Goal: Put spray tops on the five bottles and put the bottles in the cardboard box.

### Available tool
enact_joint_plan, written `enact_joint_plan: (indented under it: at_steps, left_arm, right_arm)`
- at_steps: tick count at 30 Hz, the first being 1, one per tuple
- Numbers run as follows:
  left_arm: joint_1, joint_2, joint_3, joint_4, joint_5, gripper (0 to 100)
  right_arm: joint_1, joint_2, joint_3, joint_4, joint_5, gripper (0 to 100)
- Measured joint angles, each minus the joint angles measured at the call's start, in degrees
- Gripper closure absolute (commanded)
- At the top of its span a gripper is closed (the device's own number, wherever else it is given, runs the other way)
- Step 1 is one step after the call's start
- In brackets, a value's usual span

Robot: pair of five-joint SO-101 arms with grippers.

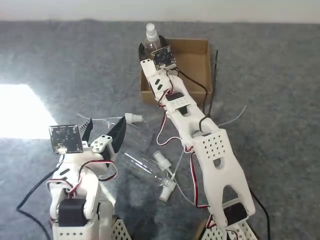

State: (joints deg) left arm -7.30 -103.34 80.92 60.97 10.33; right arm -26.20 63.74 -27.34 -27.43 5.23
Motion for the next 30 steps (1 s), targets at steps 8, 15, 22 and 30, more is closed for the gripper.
enact_joint_plan:
  at_steps: [8, 15, 22, 30]
  left_arm:
    - [0.1, 0.0, 0.0, 0.0, 0.0, 71]
    - [0.1, 0.0, 0.0, 0.0, 0.0, 71]
    - [0.0, 0.0, 0.0, 0.0, 0.0, 71]
    - [0.1, 0.0, 0.0, 0.0, 0.0, 71]
  right_arm:
    - [-0.3, -6.4, 9.3, -0.2, 0.0, 74.2]
    - [-0.1, -8.9, 13.8, 3.1, -0.2, 72.5]
    - [-0.3, -11.6, 13.8, 7.6, -3.5, 72.4]
    - [-0.8, -12.8, 13.8, 8.3, -3.6, 72.5]
